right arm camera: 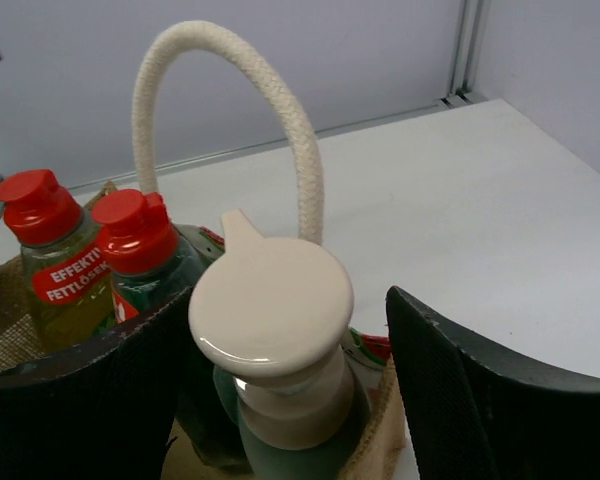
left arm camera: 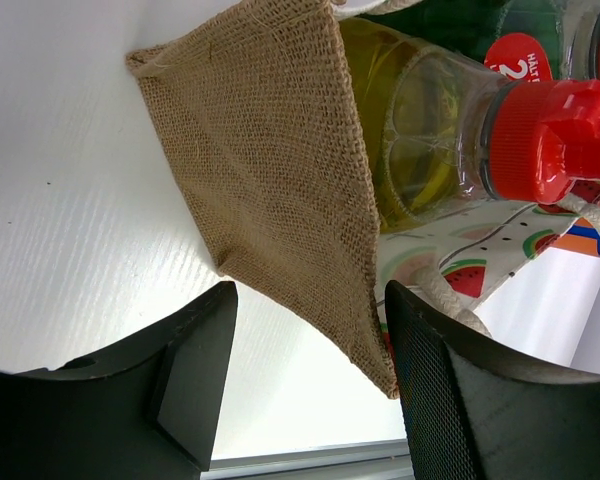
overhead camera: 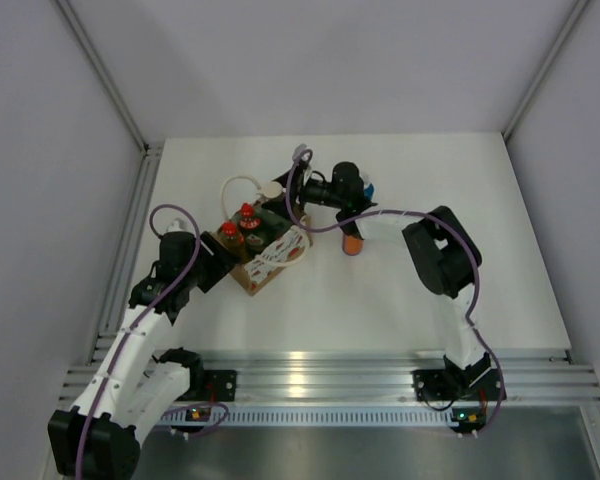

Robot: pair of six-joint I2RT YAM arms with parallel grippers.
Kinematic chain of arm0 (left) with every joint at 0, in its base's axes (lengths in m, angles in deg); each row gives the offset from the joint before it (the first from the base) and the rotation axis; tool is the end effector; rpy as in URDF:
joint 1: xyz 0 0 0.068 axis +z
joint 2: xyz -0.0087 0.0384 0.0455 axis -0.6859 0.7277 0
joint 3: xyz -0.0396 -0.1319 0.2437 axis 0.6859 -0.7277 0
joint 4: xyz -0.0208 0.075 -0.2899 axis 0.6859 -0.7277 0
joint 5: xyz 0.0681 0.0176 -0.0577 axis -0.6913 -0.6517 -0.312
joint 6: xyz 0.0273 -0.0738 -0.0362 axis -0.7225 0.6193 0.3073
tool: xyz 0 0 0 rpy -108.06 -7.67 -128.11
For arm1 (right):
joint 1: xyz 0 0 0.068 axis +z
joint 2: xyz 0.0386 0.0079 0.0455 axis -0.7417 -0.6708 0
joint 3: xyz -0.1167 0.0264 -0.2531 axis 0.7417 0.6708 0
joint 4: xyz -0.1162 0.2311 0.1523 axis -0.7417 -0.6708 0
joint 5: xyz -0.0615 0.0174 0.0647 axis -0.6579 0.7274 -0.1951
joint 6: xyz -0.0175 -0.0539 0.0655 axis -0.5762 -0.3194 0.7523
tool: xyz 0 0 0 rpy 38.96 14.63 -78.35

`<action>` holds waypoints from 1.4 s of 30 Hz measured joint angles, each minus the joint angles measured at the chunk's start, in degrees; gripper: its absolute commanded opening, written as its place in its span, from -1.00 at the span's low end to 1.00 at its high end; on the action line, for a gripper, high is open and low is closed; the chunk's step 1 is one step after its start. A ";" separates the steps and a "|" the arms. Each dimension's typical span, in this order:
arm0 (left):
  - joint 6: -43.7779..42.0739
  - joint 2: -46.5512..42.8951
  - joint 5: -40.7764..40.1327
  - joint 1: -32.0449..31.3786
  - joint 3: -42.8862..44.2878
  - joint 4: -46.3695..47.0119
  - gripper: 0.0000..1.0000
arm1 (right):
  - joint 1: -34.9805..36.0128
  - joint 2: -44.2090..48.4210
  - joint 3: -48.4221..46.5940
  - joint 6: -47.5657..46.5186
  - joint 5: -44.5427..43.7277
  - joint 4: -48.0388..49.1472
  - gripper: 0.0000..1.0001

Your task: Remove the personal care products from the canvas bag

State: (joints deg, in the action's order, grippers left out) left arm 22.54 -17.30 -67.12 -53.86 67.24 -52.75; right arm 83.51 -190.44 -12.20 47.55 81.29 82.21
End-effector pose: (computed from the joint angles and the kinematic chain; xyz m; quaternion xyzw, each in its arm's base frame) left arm 0.2358 -0.0493 0.2225 -0.2899 0.8583 -0.2394 0.3491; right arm 0.4151 0.3598 0.2121 -0.4051 0.5493 0.4769 0.5539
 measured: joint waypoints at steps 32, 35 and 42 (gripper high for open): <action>-0.33 0.07 -0.44 0.00 0.00 -0.17 0.31 | 1.38 -0.96 -0.83 0.00 1.09 2.91 -1.00; -0.33 0.07 -0.44 0.00 0.00 -0.17 0.31 | 1.38 -0.17 0.20 0.00 0.61 2.93 -1.00; -0.33 0.04 -0.44 0.00 0.00 -0.17 0.31 | 1.38 1.97 2.12 0.44 -0.48 1.66 -1.00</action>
State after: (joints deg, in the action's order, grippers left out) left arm 22.21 -17.26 -67.56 -53.86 67.24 -52.93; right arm 84.89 -188.48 -10.08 47.98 80.81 83.87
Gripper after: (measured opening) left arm 0.656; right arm 0.489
